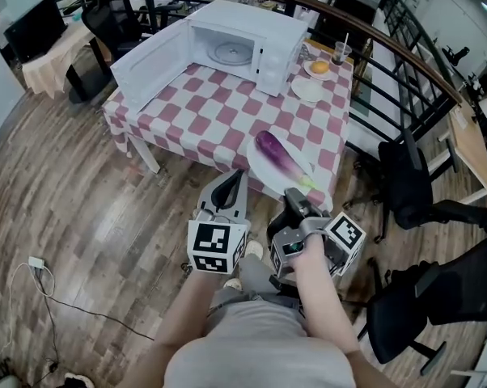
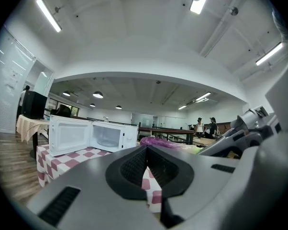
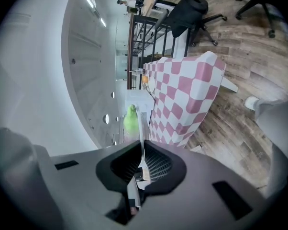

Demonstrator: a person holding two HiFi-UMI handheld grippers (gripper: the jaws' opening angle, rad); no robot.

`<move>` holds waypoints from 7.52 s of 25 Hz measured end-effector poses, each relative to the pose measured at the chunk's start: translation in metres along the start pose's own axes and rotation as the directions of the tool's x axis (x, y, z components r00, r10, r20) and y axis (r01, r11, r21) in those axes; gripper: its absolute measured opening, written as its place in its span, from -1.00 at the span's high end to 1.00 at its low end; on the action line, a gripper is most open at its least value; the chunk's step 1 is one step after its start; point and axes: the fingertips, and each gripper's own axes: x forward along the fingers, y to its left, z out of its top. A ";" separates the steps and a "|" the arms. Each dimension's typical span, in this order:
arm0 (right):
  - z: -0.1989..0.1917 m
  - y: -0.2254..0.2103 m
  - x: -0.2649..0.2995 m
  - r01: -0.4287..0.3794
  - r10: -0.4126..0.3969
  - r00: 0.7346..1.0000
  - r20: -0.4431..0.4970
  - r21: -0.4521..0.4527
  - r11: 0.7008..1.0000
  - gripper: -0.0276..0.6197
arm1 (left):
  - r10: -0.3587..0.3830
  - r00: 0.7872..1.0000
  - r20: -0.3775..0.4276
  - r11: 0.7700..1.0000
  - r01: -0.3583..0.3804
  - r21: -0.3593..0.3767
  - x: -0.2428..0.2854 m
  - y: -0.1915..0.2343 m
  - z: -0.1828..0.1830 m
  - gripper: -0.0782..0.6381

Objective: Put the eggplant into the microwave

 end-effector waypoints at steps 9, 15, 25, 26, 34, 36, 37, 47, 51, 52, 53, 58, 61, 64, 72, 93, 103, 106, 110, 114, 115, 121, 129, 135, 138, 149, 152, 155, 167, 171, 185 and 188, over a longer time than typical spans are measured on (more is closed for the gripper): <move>-0.016 0.001 0.039 0.013 -0.013 0.998 -0.061 0.000 1.000 0.80 | 0.061 0.998 0.000 0.998 -0.061 -0.001 0.008 0.038 0.002 0.79; -0.023 0.006 0.077 0.007 -0.007 0.995 -0.100 -0.003 1.000 0.80 | 0.091 0.996 0.012 0.996 -0.091 0.009 0.028 0.069 0.008 0.79; -0.027 0.021 0.142 0.005 -0.005 0.994 -0.108 0.002 1.000 0.80 | 0.087 0.996 -0.004 0.996 -0.087 -0.027 0.072 0.116 0.009 0.79; -0.027 0.022 0.149 0.006 -0.005 0.994 -0.107 0.002 1.000 0.80 | 0.086 0.996 0.000 0.996 -0.086 -0.026 0.077 0.121 0.011 0.79; -0.026 0.029 0.198 0.014 -0.012 0.996 -0.093 0.015 1.000 0.80 | 0.062 0.998 -0.003 0.998 -0.062 -0.016 0.114 0.155 0.018 0.79; -0.026 0.034 0.210 0.013 -0.011 0.996 -0.091 0.020 1.000 0.80 | 0.055 0.998 -0.008 0.998 -0.056 -0.017 0.125 0.164 0.020 0.79; -0.026 0.037 0.217 0.011 -0.009 0.996 -0.088 0.023 1.000 0.80 | 0.051 0.999 -0.010 0.999 -0.051 -0.015 0.131 0.168 0.022 0.79; -0.023 0.055 0.275 0.010 -0.009 0.998 -0.064 0.023 1.000 0.80 | -0.010 0.999 -0.035 1.000 0.010 -0.009 0.184 0.205 0.031 0.79; -0.021 0.058 0.297 0.008 -0.007 0.999 -0.044 0.027 1.000 0.80 | -0.036 0.998 -0.046 0.999 0.036 -0.002 0.199 0.219 0.032 0.79; -0.020 0.058 0.303 0.007 -0.006 0.999 -0.041 0.025 1.000 0.81 | -0.038 0.998 -0.049 0.999 0.038 -0.001 0.203 0.223 0.032 0.79; -0.020 0.059 0.308 0.005 -0.004 0.999 -0.040 0.023 1.000 0.80 | -0.038 0.998 -0.051 0.999 0.038 -0.002 0.206 0.227 0.031 0.79; -0.020 0.066 0.329 -0.006 0.006 0.999 -0.042 0.009 1.000 0.81 | -0.040 0.998 -0.057 0.999 0.039 -0.021 0.222 0.241 0.028 0.79; -0.017 0.070 0.337 -0.009 0.008 0.999 -0.039 -0.002 1.000 0.81 | -0.041 0.998 -0.043 0.999 0.039 -0.030 0.230 0.245 0.031 0.79; -0.015 0.071 0.345 -0.009 0.009 0.999 -0.035 -0.014 1.000 0.81 | -0.033 0.999 -0.036 0.999 0.031 -0.041 0.235 0.253 0.030 0.79; -0.018 0.063 0.362 0.007 -0.008 0.999 -0.034 -0.012 1.000 0.81 | -0.011 0.999 -0.035 0.998 0.009 -0.055 0.243 0.277 0.027 0.79; -0.005 0.054 0.458 0.005 -0.004 0.998 0.056 -0.014 1.000 0.80 | -0.148 0.988 -0.033 0.989 0.147 -0.017 0.323 0.346 0.034 0.79; 0.005 0.041 0.513 -0.022 0.023 0.995 0.093 -0.012 1.000 0.80 | -0.241 0.969 -0.050 0.970 0.241 -0.013 0.347 0.358 0.012 0.79; 0.011 0.033 0.527 -0.017 0.017 0.993 0.114 -0.001 1.000 0.80 | -0.255 0.965 -0.058 0.967 0.255 -0.009 0.356 0.363 0.003 0.79; 0.017 0.026 0.544 -0.016 0.015 0.990 0.141 0.004 1.000 0.80 | -0.266 0.962 -0.065 0.964 0.267 -0.005 0.367 0.371 -0.003 0.79; 0.023 0.018 0.561 -0.013 0.011 0.987 0.157 0.011 1.000 0.80 | -0.286 0.956 -0.070 0.958 0.287 -0.008 0.377 0.374 -0.005 0.79; 0.025 0.017 0.565 -0.015 0.013 0.987 0.160 0.014 1.000 0.80 | -0.293 0.953 -0.072 0.956 0.293 -0.011 0.379 0.375 -0.006 0.79; 0.033 0.007 0.585 -0.016 0.014 0.983 0.184 0.010 1.000 0.80 | -0.336 0.938 -0.085 0.941 0.337 0.002 0.388 0.374 -0.013 0.79; 0.040 0.001 0.605 0.014 -0.018 0.980 0.199 0.022 1.000 0.80 | -0.359 0.929 -0.091 0.933 0.359 -0.023 0.404 0.376 -0.018 0.79; 0.046 -0.003 0.614 0.017 -0.021 0.978 0.207 0.024 1.000 0.80 | -0.373 0.923 -0.096 0.928 0.372 -0.033 0.411 0.377 -0.020 0.79; 0.050 -0.003 0.616 0.023 -0.029 0.975 0.221 0.029 0.999 0.80 | -0.376 0.921 -0.104 0.927 0.374 -0.038 0.413 0.379 -0.021 0.79; 0.057 -0.001 0.629 0.161 -0.152 0.972 0.178 -0.039 0.986 0.76 | -0.360 0.924 -0.128 0.933 0.356 -0.056 0.412 0.385 -0.020 0.79; 0.057 -0.005 0.632 0.200 -0.194 0.967 0.168 -0.021 0.980 0.62 | -0.357 0.925 -0.132 0.934 0.353 -0.058 0.412 0.387 -0.019 0.79; 0.056 -0.005 0.631 0.206 -0.200 0.965 0.168 -0.019 0.978 0.52 | -0.353 0.926 -0.134 0.936 0.347 -0.065 0.412 0.389 -0.017 0.79; 0.054 -0.014 0.606 0.201 -0.195 0.956 0.217 -0.004 0.980 0.30 | -0.335 0.934 -0.124 0.941 0.326 -0.093 0.413 0.390 -0.015 0.79; 0.057 -0.019 0.607 0.216 -0.208 0.953 0.219 -0.011 0.976 0.28 | -0.332 0.936 -0.117 0.941 0.320 -0.106 0.414 0.390 -0.014 0.79; 0.070 -0.018 0.628 0.258 -0.251 0.941 0.227 -0.001 0.966 0.24 | -0.315 0.941 -0.125 0.946 0.301 -0.120 0.414 0.401 -0.016 0.79; 0.072 -0.017 0.633 0.275 -0.269 0.933 0.238 0.009 0.961 0.21 | -0.317 0.939 -0.132 0.946 0.302 -0.119 0.413 0.401 -0.017 0.79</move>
